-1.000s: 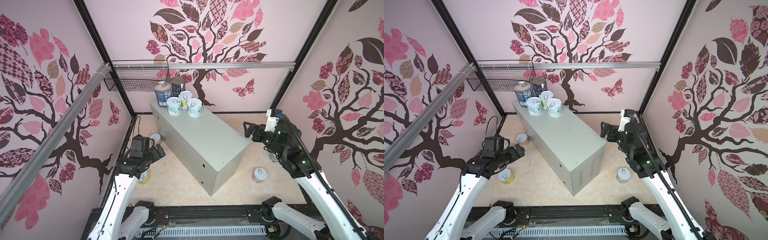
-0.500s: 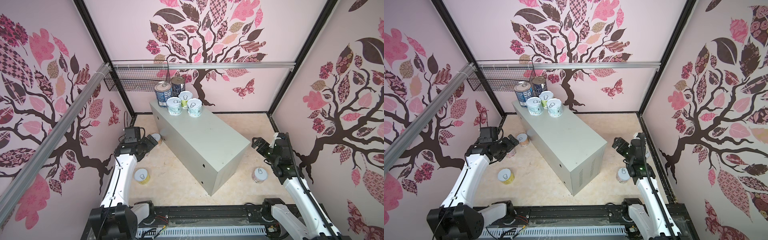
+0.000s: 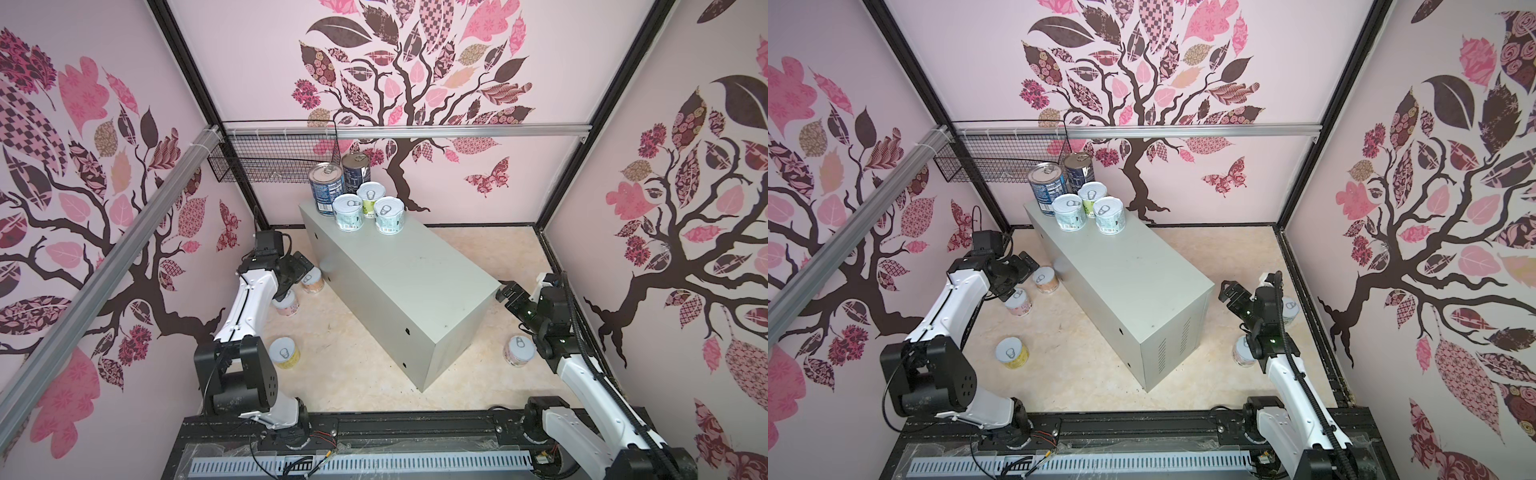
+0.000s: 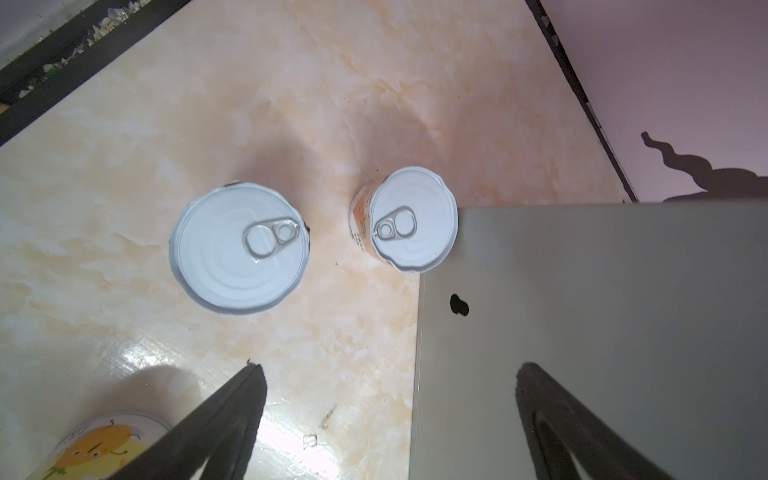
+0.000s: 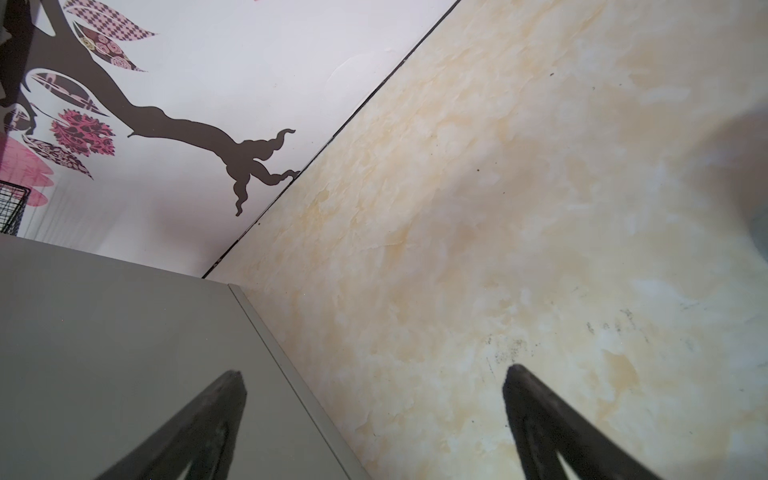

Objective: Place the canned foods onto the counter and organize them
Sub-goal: 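Raise the right gripper off the box while the left gripper moves over the floor cans, then lower the left gripper over the orange-labelled floor can beside the box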

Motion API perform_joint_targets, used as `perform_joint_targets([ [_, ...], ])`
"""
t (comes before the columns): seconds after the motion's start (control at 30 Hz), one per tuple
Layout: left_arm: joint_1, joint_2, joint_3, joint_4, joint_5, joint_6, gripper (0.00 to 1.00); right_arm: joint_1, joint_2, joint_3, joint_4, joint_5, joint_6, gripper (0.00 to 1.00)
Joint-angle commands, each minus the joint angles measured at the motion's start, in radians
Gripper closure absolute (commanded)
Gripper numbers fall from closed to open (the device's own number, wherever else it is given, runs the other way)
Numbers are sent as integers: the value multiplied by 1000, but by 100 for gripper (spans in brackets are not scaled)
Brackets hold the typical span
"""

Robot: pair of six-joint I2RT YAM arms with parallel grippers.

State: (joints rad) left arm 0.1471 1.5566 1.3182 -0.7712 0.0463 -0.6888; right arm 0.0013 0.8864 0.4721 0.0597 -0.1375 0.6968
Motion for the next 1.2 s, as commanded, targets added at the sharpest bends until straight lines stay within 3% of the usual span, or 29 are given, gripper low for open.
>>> perform_joint_targets([
  [0.0, 5, 75, 101, -6, -23, -10, 3, -4, 2, -3, 81, -33, 16, 0],
  [0.6, 10, 466, 438, -120, -99, 36, 7, -4, 23, -3, 124, -75, 33, 0],
  [1.17, 9, 605, 530, -104, -13, 23, 7, -4, 46, -4, 132, -74, 27, 0],
])
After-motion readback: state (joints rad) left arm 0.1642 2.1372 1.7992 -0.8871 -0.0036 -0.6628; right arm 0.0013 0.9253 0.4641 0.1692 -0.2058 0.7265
